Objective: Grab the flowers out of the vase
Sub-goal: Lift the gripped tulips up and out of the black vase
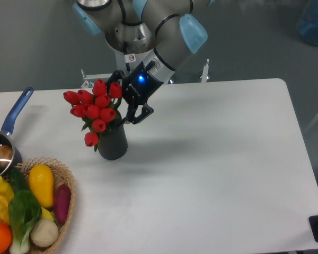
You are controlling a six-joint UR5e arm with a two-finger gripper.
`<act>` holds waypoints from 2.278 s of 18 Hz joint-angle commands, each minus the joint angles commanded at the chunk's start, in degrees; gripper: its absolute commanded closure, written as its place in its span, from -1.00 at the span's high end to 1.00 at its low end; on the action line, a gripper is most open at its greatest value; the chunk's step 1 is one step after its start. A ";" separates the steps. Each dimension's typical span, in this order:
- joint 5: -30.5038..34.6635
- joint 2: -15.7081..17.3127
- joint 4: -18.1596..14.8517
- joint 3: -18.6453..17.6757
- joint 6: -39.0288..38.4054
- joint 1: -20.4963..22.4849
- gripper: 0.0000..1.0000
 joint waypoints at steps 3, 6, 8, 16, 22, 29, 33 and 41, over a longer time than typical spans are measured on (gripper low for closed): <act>0.70 2.54 -0.26 -1.49 2.11 0.00 -1.00; 0.79 4.04 -1.58 -2.11 2.20 0.09 -1.00; 0.44 4.57 -2.55 -2.02 2.29 0.26 -1.00; -4.83 8.35 -10.27 1.04 2.20 2.11 -1.00; -6.41 10.72 -20.64 7.29 1.94 3.69 -1.00; -12.38 12.83 -21.80 8.79 1.41 6.41 -1.00; -13.88 13.54 -21.88 11.24 -1.47 8.08 -1.00; -15.21 14.94 -21.36 13.80 -5.18 12.47 -1.00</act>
